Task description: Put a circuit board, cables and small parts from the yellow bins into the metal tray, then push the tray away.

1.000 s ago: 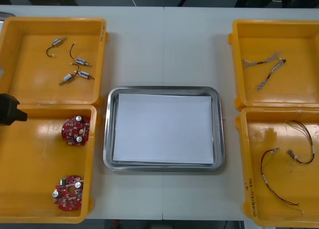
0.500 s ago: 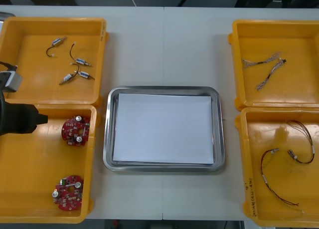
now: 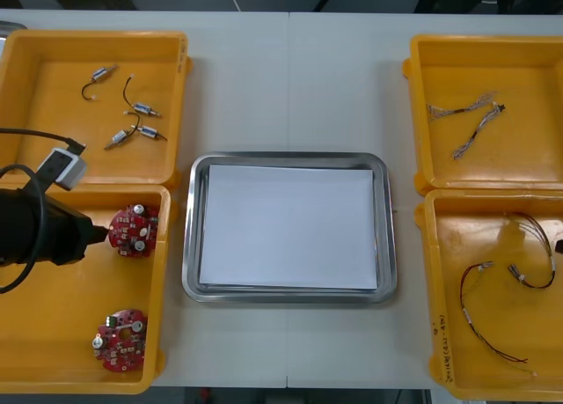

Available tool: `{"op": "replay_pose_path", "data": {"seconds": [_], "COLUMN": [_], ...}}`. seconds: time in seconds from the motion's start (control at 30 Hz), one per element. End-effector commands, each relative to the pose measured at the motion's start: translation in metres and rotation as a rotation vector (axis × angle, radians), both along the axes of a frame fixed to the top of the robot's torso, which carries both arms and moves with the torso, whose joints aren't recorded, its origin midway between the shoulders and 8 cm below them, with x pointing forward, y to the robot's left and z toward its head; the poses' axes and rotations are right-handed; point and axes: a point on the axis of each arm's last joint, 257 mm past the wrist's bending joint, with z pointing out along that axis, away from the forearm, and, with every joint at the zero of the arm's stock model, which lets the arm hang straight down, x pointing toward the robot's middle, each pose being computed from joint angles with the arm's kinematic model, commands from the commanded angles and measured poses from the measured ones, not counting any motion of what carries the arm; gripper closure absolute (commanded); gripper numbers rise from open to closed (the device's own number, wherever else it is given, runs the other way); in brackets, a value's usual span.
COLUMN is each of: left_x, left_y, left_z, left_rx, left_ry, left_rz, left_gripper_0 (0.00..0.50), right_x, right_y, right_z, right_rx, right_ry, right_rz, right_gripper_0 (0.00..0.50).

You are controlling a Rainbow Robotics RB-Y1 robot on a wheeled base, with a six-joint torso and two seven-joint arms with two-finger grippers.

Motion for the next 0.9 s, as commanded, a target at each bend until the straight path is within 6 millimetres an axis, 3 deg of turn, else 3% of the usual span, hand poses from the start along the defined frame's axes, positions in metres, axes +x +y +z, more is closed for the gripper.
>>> {"op": "replay_pose_path", "data": {"seconds": [0.03,0.5,0.9], "left_x": [-0.008,-0.011,-0.011], "left_y": [-0.013,-0.037,-0.038], "left_z": [-0.008,-0.035,-0.045], "left_rx": [0.08,0.122,0.161], "left_ry": [-0.029,-0.048,-0.055], "left_rz": [-0.072,-0.14,-0.137], "left_gripper_0": [0.0,0.0,0.0], "right_x": [-0.004,-0.018,-0.016], "right_y": [0.01,0.014,0.012], "right_z": [-0.019,-0.038,-0.051], "right_rx": [-0.008,0.007,0.021], "right_ry": [0.028,0.062,0.051], "right_rz": [0.04,0.023,-0.001], "right_gripper_0": [0.0,0.0,0.0]}}
